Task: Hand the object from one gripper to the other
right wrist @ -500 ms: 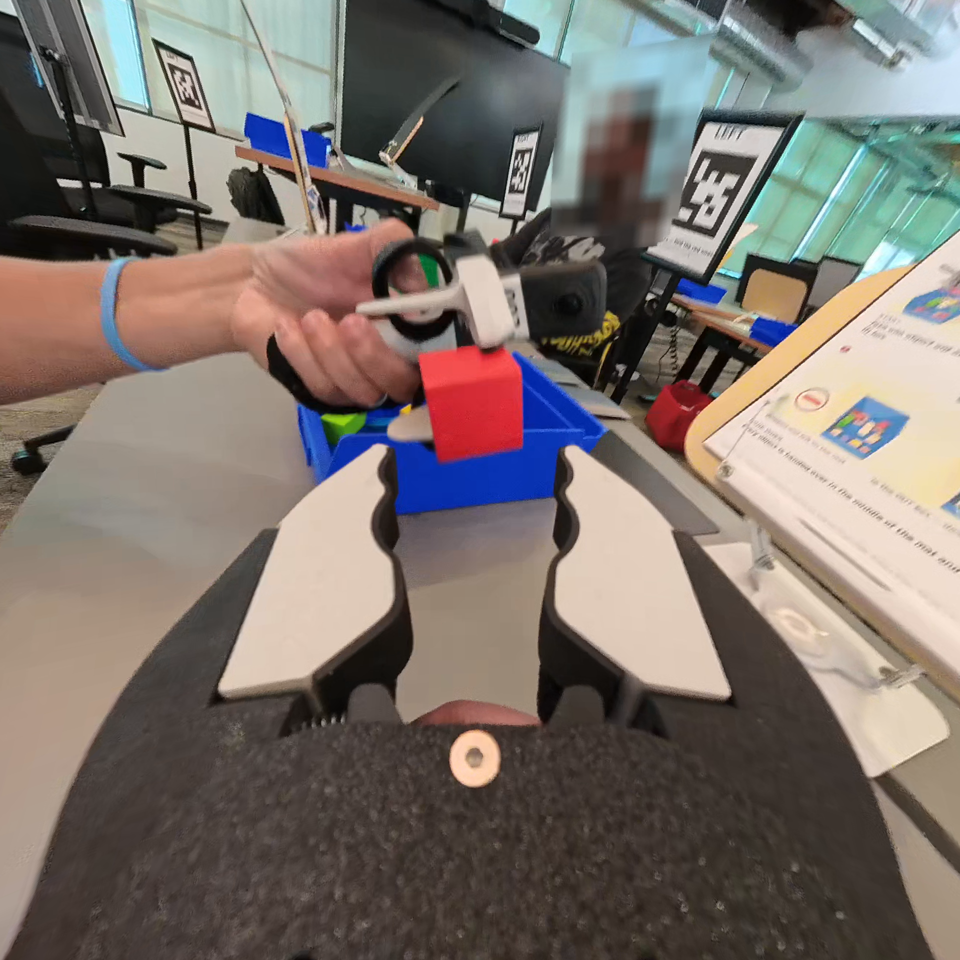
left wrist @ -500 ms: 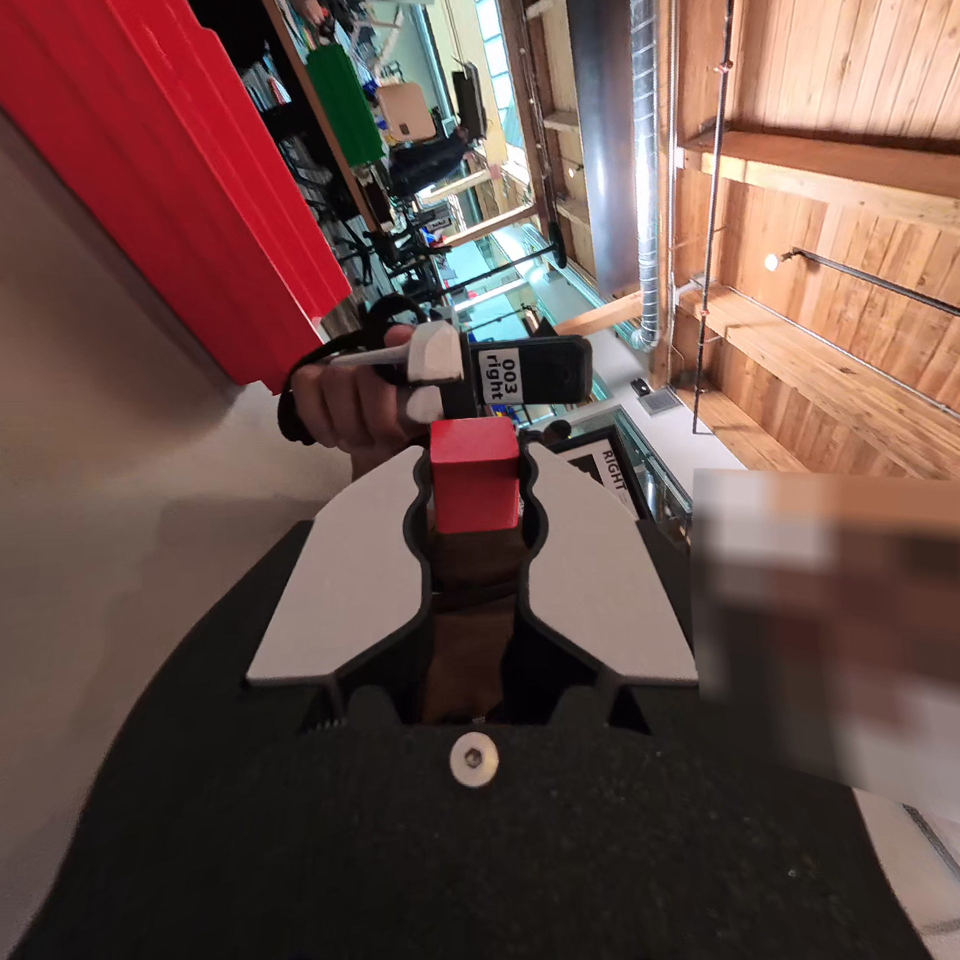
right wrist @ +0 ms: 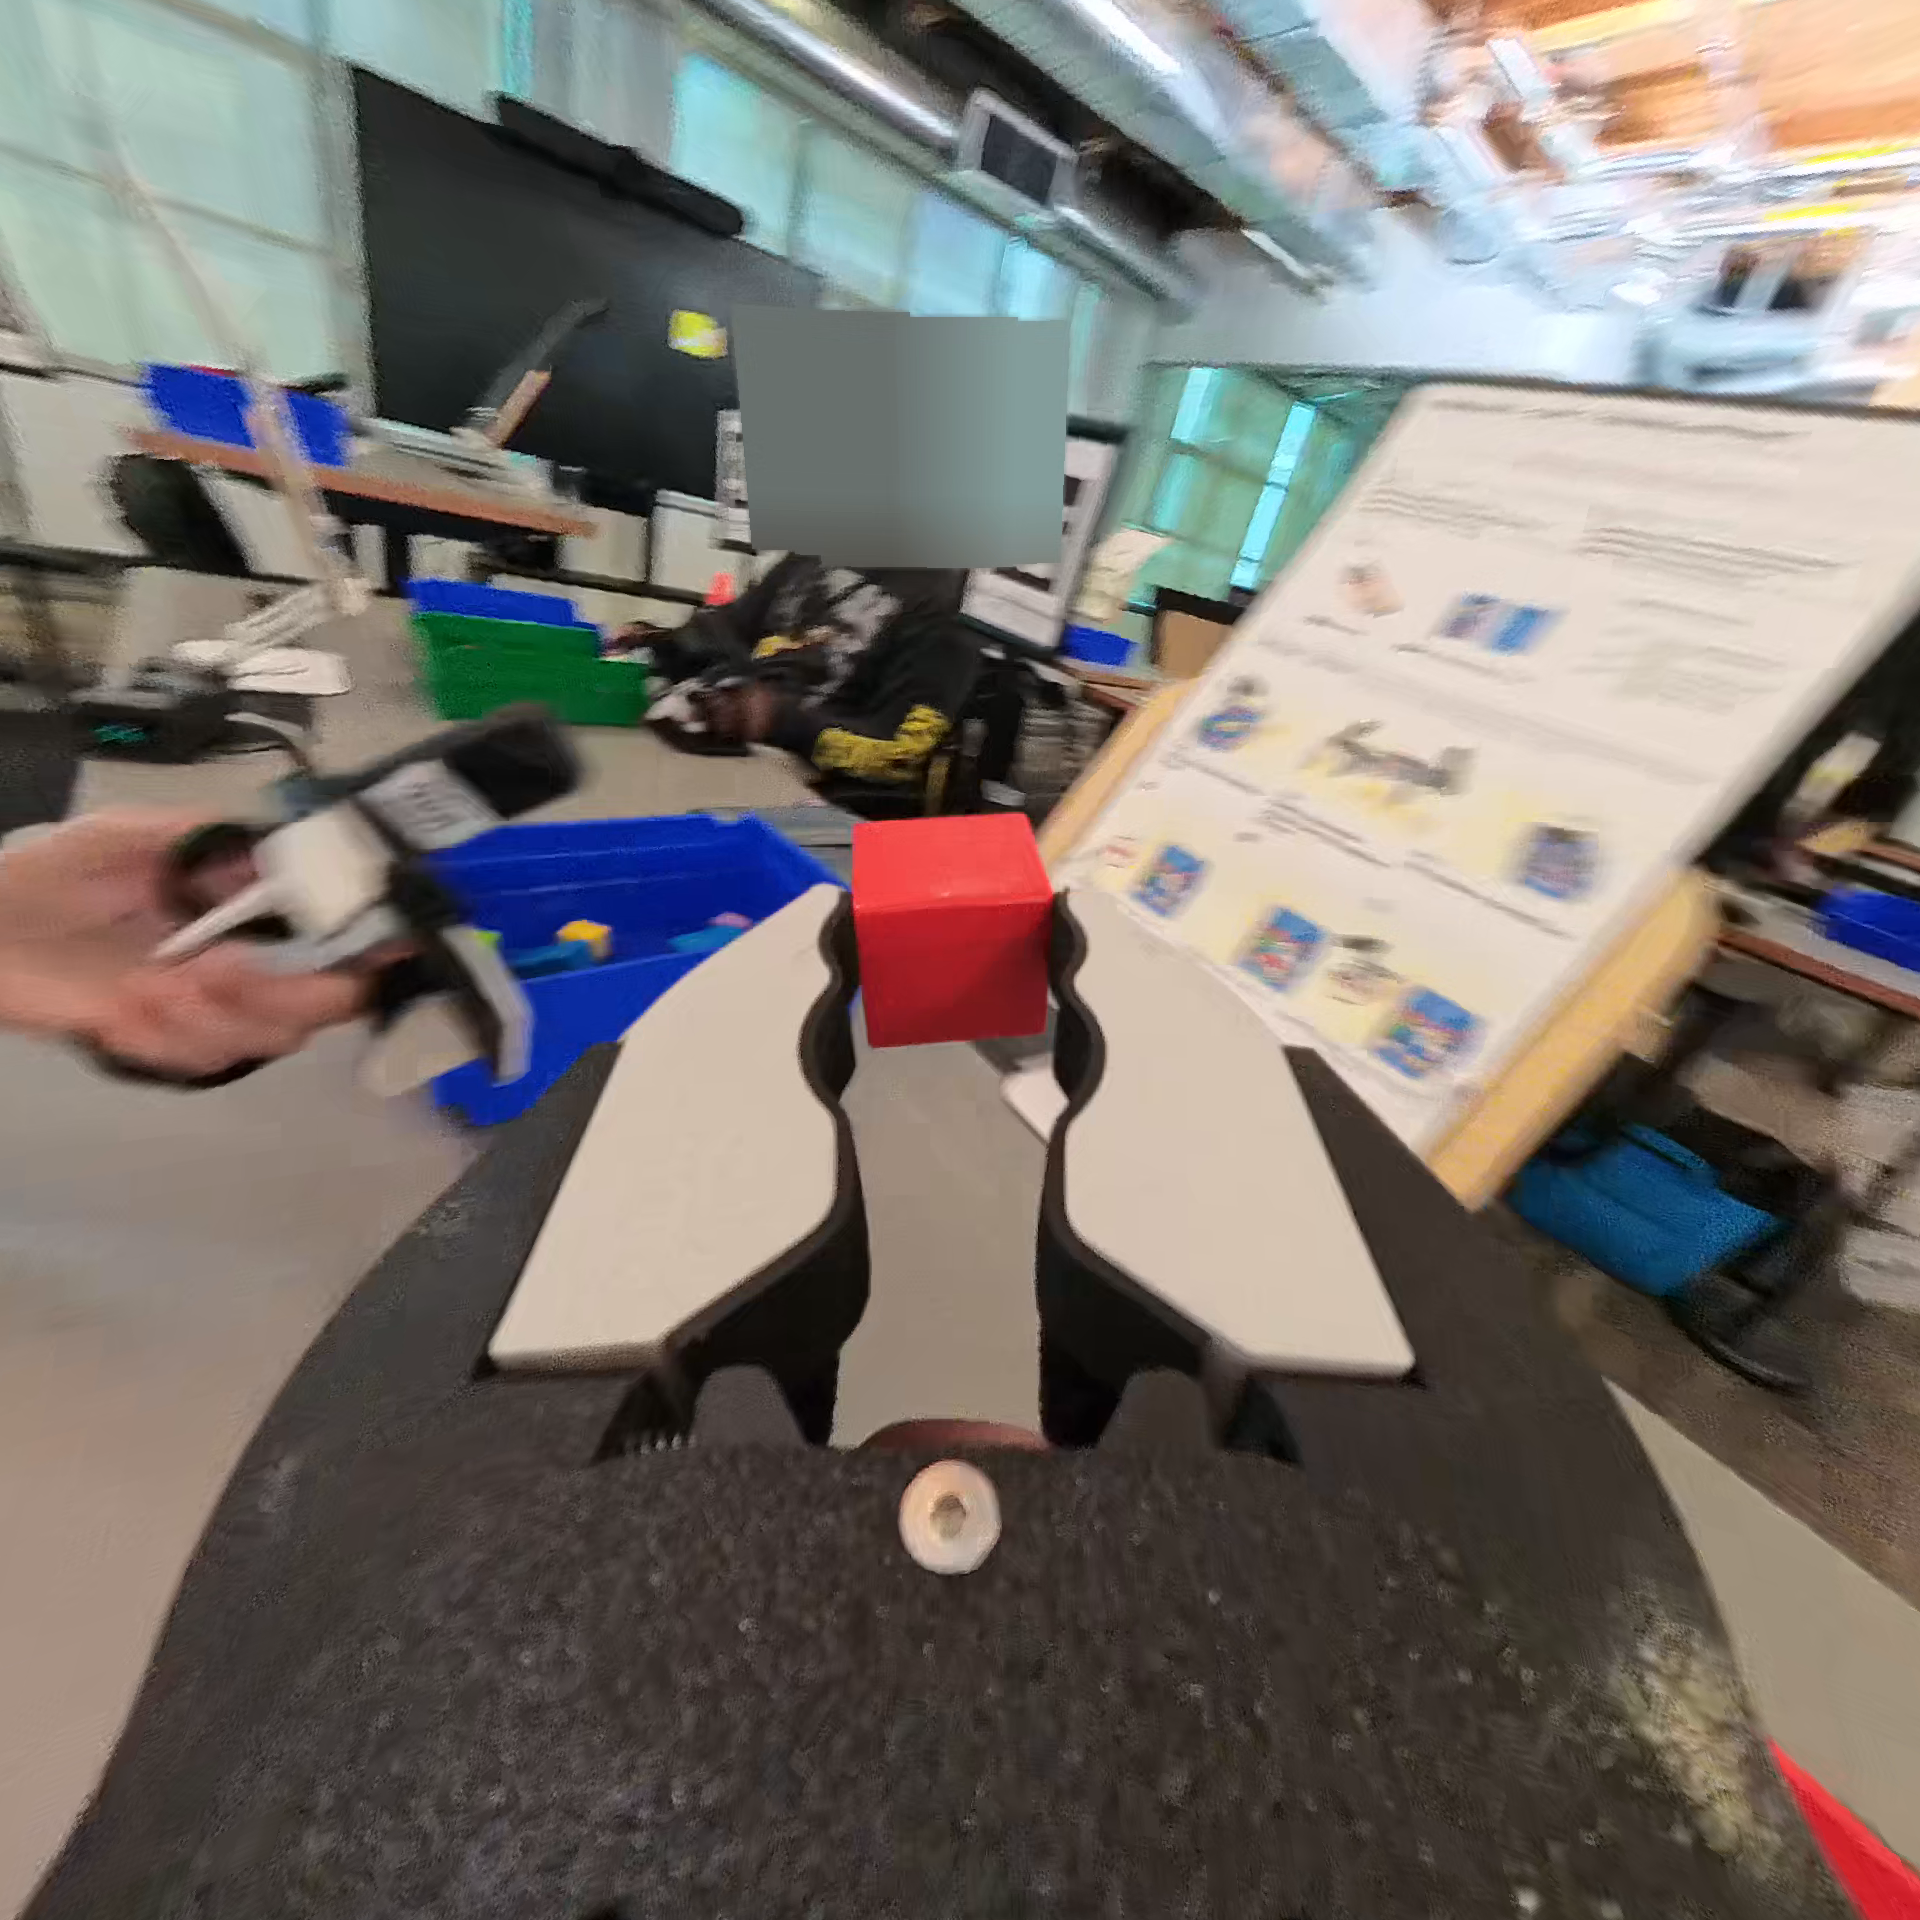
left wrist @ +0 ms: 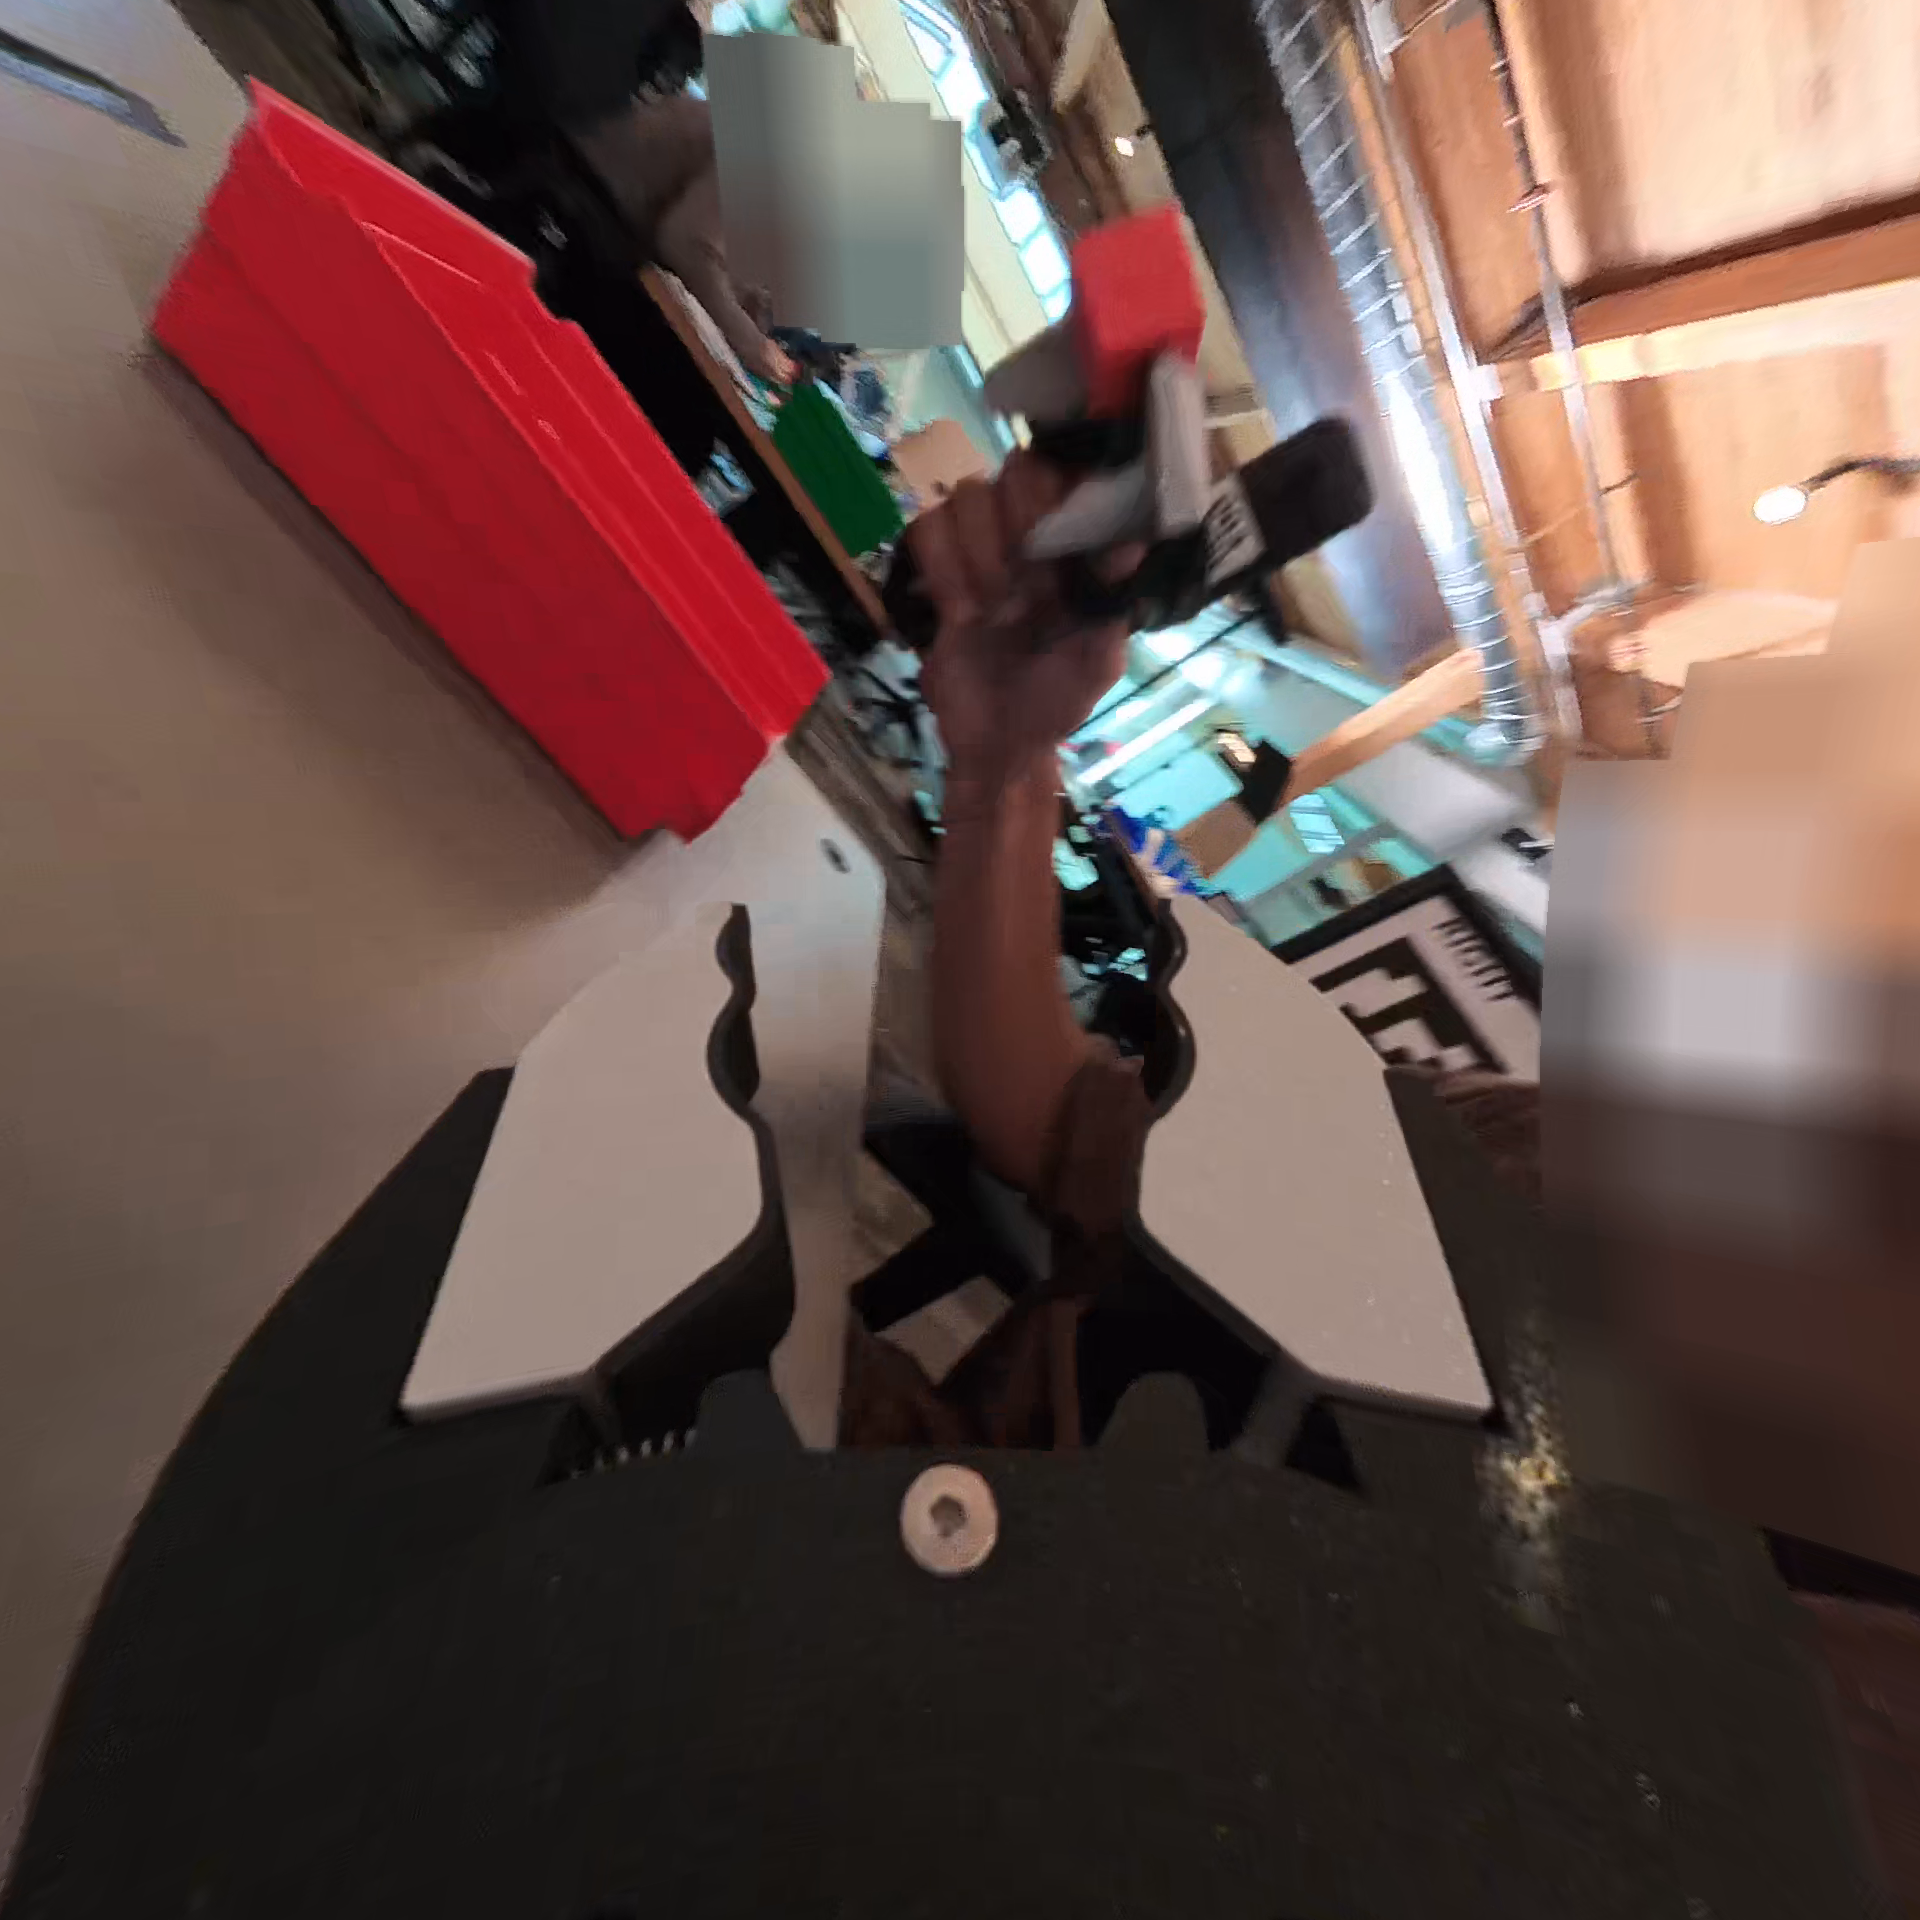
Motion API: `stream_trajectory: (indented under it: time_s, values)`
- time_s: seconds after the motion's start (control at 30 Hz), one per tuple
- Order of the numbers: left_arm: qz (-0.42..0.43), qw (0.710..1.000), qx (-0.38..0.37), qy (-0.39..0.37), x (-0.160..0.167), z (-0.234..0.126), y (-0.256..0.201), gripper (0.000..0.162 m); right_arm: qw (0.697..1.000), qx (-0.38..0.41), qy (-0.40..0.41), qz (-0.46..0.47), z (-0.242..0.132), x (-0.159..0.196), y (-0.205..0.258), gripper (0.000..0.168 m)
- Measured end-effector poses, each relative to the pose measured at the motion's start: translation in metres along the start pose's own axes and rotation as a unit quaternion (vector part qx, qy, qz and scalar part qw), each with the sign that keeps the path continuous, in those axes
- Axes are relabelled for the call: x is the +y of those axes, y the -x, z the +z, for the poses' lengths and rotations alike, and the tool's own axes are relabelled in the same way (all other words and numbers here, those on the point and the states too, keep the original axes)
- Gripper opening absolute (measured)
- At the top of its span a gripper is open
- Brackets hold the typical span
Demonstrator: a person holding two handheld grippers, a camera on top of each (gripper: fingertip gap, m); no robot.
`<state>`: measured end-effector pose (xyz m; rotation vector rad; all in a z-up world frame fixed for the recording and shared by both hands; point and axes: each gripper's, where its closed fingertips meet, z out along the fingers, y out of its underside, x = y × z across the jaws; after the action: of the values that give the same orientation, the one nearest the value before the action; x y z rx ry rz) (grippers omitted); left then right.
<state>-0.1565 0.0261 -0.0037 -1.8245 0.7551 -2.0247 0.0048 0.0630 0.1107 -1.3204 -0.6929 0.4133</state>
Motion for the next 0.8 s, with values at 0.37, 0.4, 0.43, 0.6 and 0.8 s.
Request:
stream_trajectory:
  time_s: [0.37, 0.4, 0.43, 0.6, 0.8]
  values:
    - [0.310, 0.913, -0.259, -0.047, 0.084, -0.068, 0.027, 0.076, 0.867, 0.267, 0.385, 0.168, -0.134, 0.178, -0.149, 0.035]
    - [0.333, 0.903, -0.267, -0.051, 0.081, -0.068, 0.026, 0.075, 0.859, 0.254, 0.405, 0.183, -0.127, 0.201, -0.146, 0.035]
    - [0.348, 0.896, -0.271, -0.056, 0.080, -0.067, 0.025, 0.074, 0.851, 0.239, 0.423, 0.198, -0.119, 0.223, -0.141, 0.035]
    - [0.404, 0.860, -0.310, -0.040, 0.084, -0.066, 0.029, 0.074, 0.818, 0.205, 0.501, 0.195, -0.098, 0.296, -0.125, 0.035]
    - [0.417, 0.840, -0.344, -0.042, 0.086, -0.067, 0.037, 0.078, 0.813, 0.207, 0.508, 0.193, -0.090, 0.321, -0.129, 0.035]
